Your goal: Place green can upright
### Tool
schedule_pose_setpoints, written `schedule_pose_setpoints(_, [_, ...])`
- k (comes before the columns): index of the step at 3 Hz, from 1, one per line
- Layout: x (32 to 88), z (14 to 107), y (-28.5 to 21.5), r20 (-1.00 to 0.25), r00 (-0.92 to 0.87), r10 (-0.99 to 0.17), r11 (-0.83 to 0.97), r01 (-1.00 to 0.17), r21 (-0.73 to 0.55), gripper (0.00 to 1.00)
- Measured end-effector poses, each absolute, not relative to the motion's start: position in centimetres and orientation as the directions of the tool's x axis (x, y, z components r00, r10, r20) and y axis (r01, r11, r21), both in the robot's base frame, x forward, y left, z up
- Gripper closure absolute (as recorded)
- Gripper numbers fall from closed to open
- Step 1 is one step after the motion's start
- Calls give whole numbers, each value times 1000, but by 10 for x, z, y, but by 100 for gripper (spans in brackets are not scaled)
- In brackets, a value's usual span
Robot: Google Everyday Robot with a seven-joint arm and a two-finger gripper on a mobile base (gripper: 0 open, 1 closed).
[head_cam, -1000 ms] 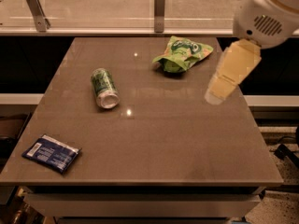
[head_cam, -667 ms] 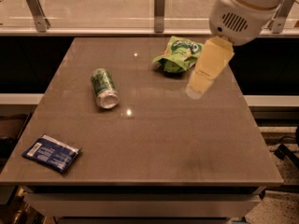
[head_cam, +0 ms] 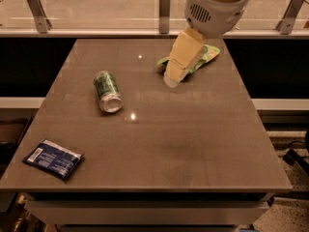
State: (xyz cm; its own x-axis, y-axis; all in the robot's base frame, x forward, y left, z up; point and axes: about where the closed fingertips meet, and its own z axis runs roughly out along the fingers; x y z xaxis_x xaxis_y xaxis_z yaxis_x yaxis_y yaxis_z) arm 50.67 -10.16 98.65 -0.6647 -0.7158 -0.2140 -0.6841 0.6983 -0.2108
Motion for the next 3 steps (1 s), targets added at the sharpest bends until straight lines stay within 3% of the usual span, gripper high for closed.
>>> schedule_pose_setpoints(3, [532, 973, -73, -221, -686, -693, 720, -676, -157, 0])
